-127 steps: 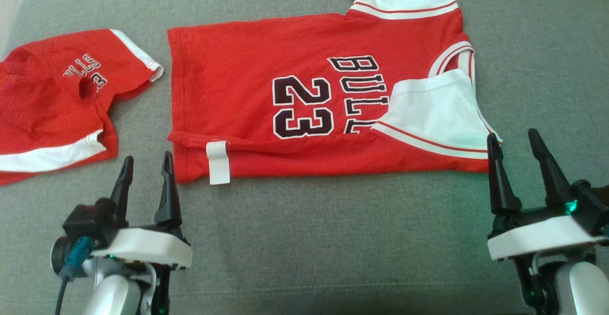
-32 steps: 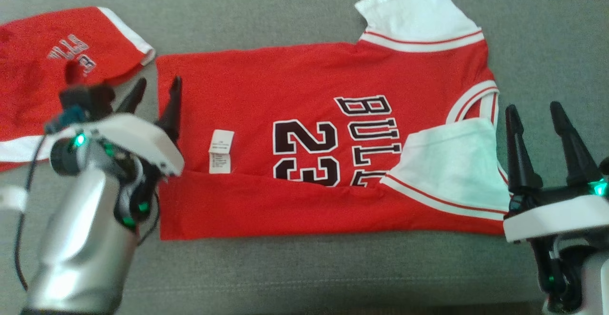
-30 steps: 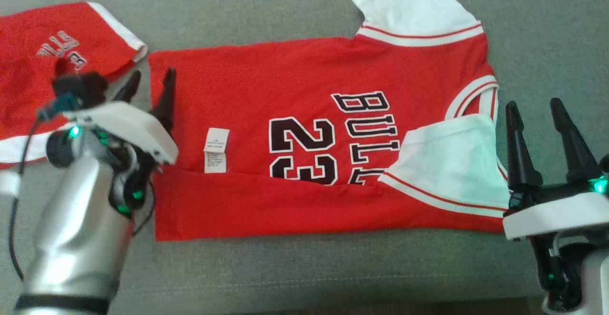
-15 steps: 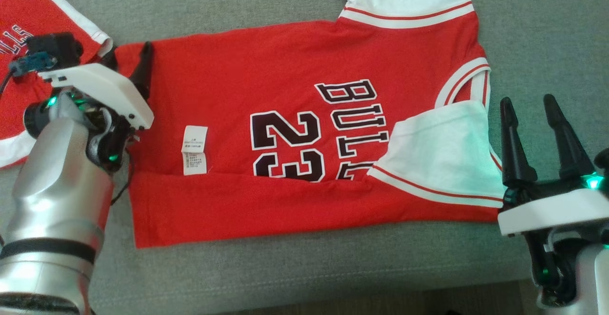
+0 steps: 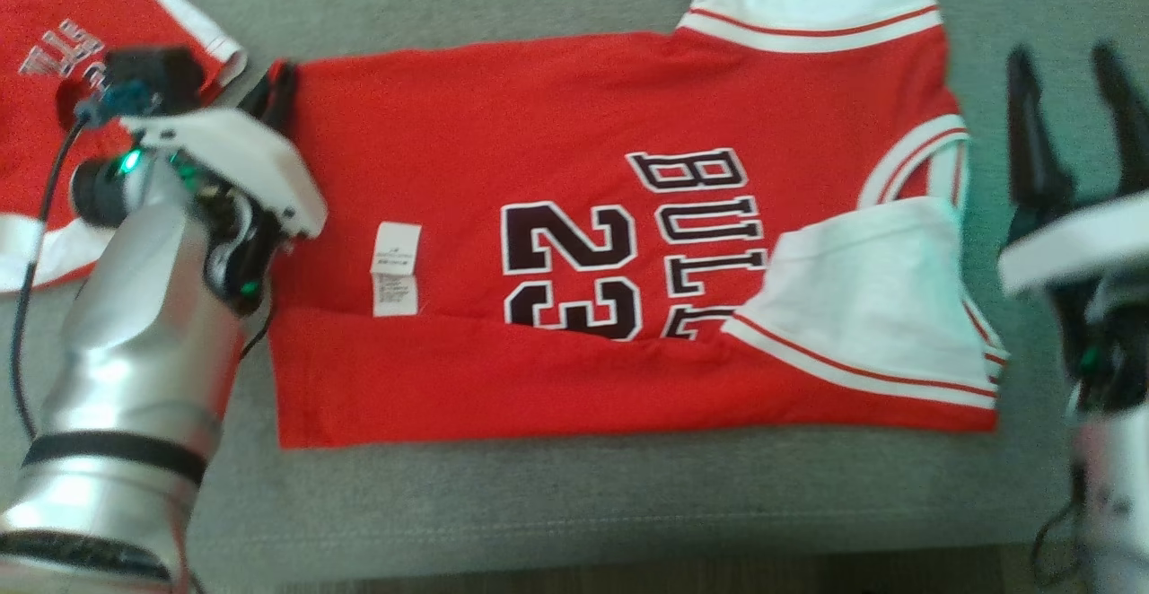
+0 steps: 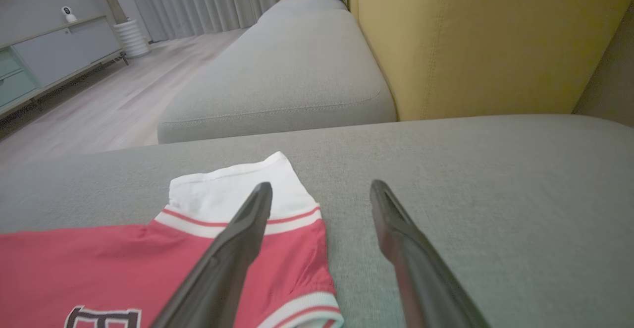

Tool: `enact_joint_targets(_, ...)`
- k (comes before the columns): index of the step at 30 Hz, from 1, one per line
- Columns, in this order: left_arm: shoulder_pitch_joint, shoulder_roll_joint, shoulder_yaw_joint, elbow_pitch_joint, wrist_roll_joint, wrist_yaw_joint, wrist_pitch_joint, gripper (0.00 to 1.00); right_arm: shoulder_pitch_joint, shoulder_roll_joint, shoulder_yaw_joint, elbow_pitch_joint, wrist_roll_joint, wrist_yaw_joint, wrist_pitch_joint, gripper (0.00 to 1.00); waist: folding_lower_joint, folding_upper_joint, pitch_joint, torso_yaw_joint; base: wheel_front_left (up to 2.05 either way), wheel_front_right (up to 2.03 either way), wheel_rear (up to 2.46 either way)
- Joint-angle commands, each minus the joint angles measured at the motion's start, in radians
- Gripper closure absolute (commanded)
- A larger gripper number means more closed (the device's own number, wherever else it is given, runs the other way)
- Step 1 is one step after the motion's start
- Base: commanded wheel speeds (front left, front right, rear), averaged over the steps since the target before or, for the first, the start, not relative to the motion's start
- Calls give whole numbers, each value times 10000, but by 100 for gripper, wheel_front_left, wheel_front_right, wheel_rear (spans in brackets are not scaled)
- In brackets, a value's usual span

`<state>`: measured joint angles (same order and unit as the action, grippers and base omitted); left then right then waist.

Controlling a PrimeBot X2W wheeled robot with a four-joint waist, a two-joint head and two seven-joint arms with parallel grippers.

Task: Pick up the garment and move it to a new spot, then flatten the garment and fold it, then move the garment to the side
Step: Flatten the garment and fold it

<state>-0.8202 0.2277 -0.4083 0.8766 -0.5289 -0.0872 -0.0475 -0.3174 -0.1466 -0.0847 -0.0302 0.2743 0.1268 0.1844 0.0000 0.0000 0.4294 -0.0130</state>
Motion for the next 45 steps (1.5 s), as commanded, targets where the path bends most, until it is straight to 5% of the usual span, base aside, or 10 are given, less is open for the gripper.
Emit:
enact_joint_targets(1,-644,216,194,-406,134,69,-131,100,-663,-347,192,73,155,39,118,0,0,0,282,321,0,0,0)
enact_joint_targets(13,-1406,-726,-485,-1221,368,-60,-513,100,-4559,-1667,947,3659,680,39,1117,0,0,0,1417,1673,0,0,0)
enact_joint_targets(29,-1464,-1034,-884,-1318,221,-202,-697,100,-6932,-2306,2430,6745,830,39,2347,0,0,0,1531,2000,0,0,0)
enact_joint_targets(31,-1461,-1034,-872,-1314,175,-204,-728,100,-7034,-2363,2628,6924,974,39,2386,56,0,0,1551,2004,0,0,0)
enact_joint_targets(32,-1465,-1026,-864,-1310,155,-204,-741,100,-7088,-2396,2703,7027,1042,39,2431,71,0,0,1569,2000,0,0,0)
enact_joint_targets(33,-1464,-1020,-863,-1301,143,-203,-758,100,-7139,-2439,2760,7113,1089,39,2431,100,0,0,1580,2000,0,0,0)
enact_joint_targets(45,-741,-594,-815,-1278,40,-67,-1193,100,-5553,-2921,2912,5617,2122,39,285,100,0,0,568,1632,0,0,0)
